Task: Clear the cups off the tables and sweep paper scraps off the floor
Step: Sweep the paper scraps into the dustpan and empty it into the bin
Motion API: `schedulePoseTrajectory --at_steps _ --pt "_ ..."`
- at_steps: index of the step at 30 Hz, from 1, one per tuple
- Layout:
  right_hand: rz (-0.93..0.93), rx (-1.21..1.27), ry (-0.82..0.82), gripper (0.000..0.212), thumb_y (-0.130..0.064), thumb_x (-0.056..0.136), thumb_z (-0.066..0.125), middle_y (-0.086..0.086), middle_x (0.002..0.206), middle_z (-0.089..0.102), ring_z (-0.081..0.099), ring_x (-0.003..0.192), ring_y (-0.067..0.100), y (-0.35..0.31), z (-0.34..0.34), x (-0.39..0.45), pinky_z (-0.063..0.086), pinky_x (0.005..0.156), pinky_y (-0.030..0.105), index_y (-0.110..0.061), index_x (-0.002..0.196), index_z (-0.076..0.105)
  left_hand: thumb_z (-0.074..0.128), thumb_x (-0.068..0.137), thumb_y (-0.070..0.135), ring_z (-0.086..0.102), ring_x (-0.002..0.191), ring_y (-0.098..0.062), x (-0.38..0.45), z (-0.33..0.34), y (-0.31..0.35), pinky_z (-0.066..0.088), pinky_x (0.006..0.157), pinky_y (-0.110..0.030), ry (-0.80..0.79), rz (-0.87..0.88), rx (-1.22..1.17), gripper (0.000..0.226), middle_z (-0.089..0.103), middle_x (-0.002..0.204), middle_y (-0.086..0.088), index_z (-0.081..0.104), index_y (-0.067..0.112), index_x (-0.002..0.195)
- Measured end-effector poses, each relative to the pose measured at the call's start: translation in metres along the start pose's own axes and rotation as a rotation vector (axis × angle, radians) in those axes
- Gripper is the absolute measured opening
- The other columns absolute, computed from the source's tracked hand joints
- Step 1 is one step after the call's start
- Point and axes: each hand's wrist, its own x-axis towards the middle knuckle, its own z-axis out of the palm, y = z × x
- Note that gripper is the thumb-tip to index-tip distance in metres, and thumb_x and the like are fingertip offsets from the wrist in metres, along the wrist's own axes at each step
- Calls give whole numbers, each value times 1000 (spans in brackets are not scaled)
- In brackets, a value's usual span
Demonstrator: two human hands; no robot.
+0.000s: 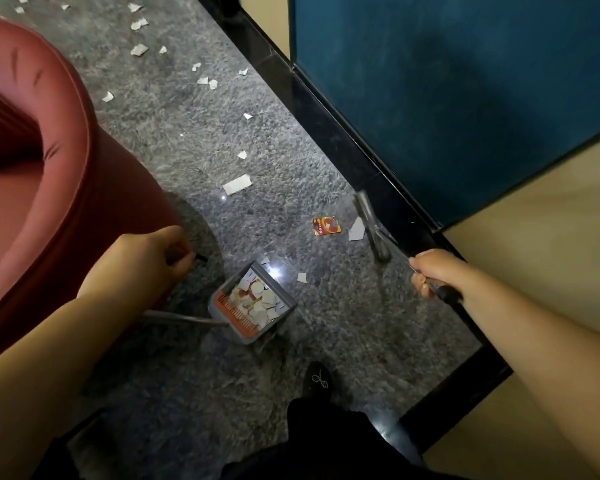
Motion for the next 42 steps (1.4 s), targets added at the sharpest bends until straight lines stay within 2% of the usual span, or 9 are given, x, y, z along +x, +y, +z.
schedulePoseTrajectory --at_steps 6,9,15,17,22,26,30,36,42 --pt "-8 -50 42 29 -23 103 39 6 60 42 37 45 16 -28 6 16 32 31 17 -7 125 50 75 80 32 54 41 -7 1 4 -4 45 46 -25 16 -23 11 16 59 54 8 59 31 80" --pt "-27 -50 37 31 -20 103 38 7 60 41 34 46 16 -38 17 21 30 31 16 -4 128 49 76 80 32 52 42 -8 0 6 -7 45 46 -26 21 -15 23 17 58 54 8 59 32 82" --pt "-34 -234 31 35 -23 103 37 7 43 48 41 36 18 -45 42 36 34 36 24 -4 131 46 79 78 28 47 42 -5 -1 8 -16 41 45 -24 51 5 34 18 56 53 9 61 31 79" --pt "-46 -286 29 36 -24 102 39 9 50 51 43 37 19 -40 51 39 36 39 26 -6 132 44 79 78 28 46 42 -6 -2 8 -19 40 44 -23 57 12 34 17 55 52 8 61 30 78" --pt "-87 -390 10 28 -23 101 40 13 64 55 48 47 22 -14 79 28 41 46 29 -7 124 44 77 80 27 56 48 -26 -9 6 -25 48 47 -32 56 38 51 14 58 54 0 63 25 79" --pt "-115 -495 -9 32 -21 101 43 19 78 59 53 53 26 11 105 3 44 45 30 -13 131 38 72 83 32 58 52 -30 -11 9 -26 50 47 -37 30 31 66 15 61 58 -4 61 23 81" --pt "-126 -565 -58 37 -19 100 46 19 89 59 55 58 26 36 130 -22 45 47 30 -14 136 34 70 84 34 57 52 -27 -10 10 -29 49 47 -34 36 38 49 15 60 58 -2 59 25 81" --pt "-161 -584 -68 40 -21 101 45 13 75 61 54 47 19 61 144 -47 42 36 23 -14 138 34 70 84 32 58 53 -27 -17 11 -29 52 49 -38 36 39 33 14 60 59 -2 59 25 81" --pt "-157 -449 -56 38 -17 101 45 11 67 54 47 44 16 65 145 -59 37 33 19 -13 138 35 69 85 33 58 57 -24 -33 5 -41 53 53 -38 -12 4 -6 13 62 63 -1 58 26 83"
